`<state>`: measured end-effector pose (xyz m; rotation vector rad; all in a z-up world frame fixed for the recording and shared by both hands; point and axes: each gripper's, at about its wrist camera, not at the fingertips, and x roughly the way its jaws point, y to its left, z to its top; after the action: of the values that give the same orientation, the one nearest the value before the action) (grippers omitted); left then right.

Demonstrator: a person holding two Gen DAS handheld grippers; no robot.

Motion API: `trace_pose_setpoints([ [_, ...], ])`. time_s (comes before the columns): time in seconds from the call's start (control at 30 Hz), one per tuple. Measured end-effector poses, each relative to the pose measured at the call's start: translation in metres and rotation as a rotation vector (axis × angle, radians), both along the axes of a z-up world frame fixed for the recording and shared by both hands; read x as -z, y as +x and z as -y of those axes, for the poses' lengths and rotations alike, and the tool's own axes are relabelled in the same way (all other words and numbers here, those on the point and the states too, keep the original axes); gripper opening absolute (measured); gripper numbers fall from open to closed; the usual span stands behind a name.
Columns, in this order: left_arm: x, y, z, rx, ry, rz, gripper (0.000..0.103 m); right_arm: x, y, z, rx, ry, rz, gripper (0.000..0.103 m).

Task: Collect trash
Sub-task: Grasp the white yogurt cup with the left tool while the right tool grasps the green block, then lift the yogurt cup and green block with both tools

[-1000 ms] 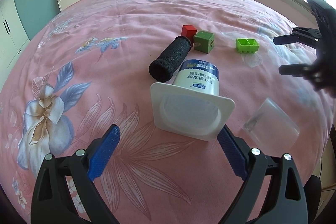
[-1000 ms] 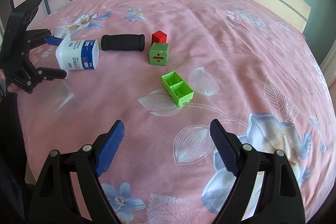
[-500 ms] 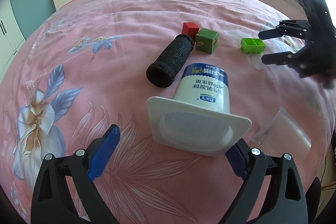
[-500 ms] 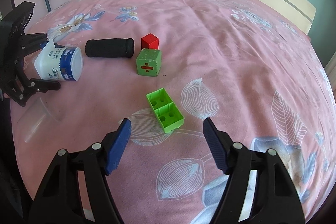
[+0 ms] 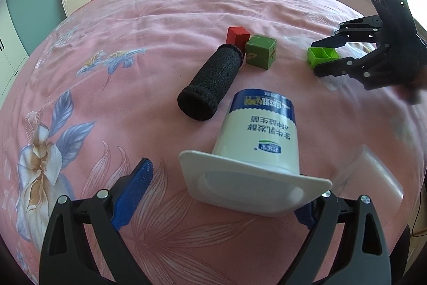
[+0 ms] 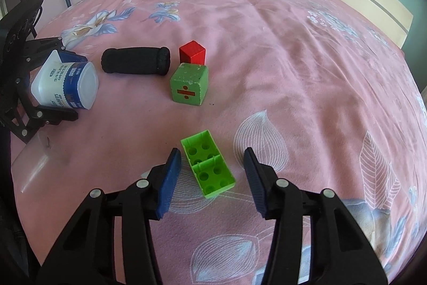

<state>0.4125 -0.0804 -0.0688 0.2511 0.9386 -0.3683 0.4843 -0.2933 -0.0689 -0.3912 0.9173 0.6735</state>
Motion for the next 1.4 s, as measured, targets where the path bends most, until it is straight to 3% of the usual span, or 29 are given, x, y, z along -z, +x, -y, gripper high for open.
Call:
trace_pose_setpoints([
  [0.43,0.0,0.001,0.011,0.036,0.004,0.0,0.062,0.005,0.006,-0.002,-0.013,-0.011,-0.012,0.04],
  [0.63,0.001,0.001,0.013,0.032,0.009,0.009,0.062,0.006,0.006,-0.002,-0.014,-0.004,-0.02,0.037],
  [0.83,-0.001,-0.002,0.012,0.027,0.017,0.023,0.062,0.004,0.004,-0.002,-0.02,-0.002,-0.027,0.022],
  [1.4,-0.014,-0.024,0.0,0.0,0.027,0.046,0.062,-0.02,-0.032,0.004,-0.011,-0.014,-0.003,0.022],
])
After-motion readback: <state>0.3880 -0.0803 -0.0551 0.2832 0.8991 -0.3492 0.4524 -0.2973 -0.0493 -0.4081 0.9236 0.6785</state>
